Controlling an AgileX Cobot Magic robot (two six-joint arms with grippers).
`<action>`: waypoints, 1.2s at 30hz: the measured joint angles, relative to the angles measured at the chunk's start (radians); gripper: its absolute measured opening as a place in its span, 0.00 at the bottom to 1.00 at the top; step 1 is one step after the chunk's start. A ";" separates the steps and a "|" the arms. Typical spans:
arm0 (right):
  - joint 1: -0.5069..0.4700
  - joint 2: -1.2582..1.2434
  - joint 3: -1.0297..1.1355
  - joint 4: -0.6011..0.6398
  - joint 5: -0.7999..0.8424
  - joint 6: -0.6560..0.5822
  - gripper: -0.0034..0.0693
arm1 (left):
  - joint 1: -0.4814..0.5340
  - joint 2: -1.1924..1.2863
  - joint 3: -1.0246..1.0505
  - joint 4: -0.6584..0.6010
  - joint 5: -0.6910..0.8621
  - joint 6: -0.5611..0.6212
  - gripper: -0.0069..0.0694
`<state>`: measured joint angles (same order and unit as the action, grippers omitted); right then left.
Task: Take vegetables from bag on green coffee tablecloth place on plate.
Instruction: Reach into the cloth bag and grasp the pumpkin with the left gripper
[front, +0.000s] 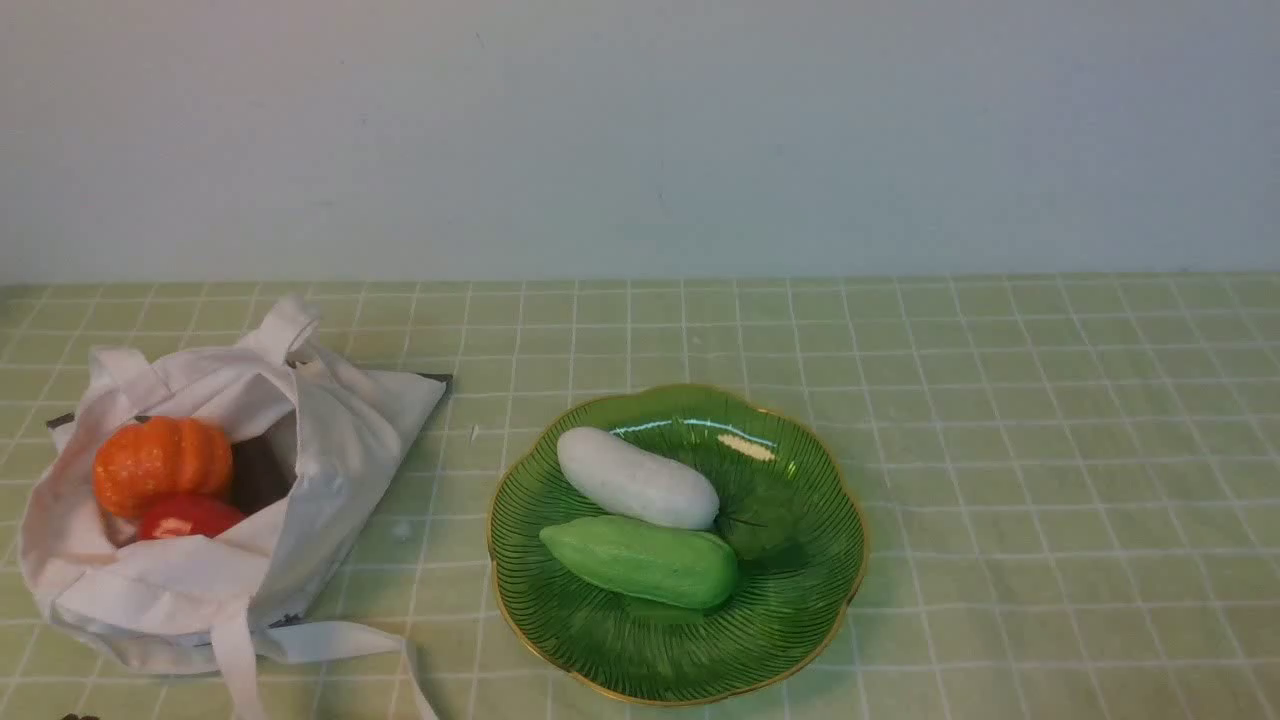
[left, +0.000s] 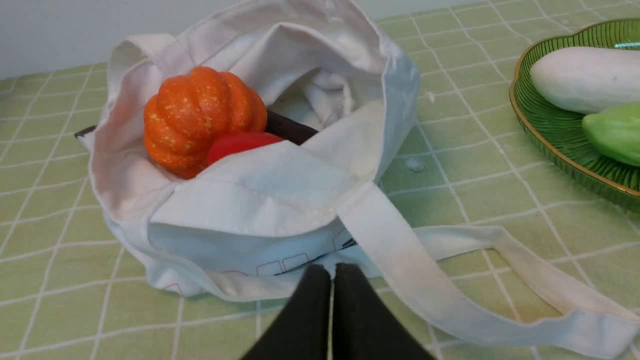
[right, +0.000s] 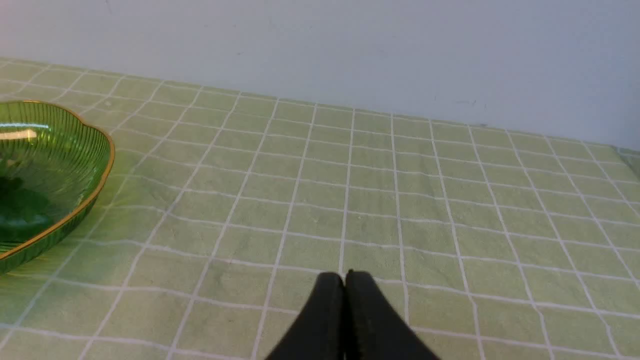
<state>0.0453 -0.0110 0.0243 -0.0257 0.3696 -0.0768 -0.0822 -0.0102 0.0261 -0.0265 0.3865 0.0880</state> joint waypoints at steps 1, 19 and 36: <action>0.000 0.000 0.000 0.000 0.000 0.000 0.03 | 0.000 0.000 0.000 0.000 0.000 0.000 0.08; 0.000 0.000 0.000 0.000 0.000 0.000 0.03 | 0.000 0.000 0.000 0.000 0.000 0.009 0.08; 0.000 0.000 0.000 0.000 0.000 0.000 0.03 | 0.000 0.000 0.002 -0.099 -0.119 -0.076 0.08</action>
<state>0.0453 -0.0110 0.0243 -0.0257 0.3696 -0.0768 -0.0822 -0.0102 0.0283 -0.1259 0.2672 0.0121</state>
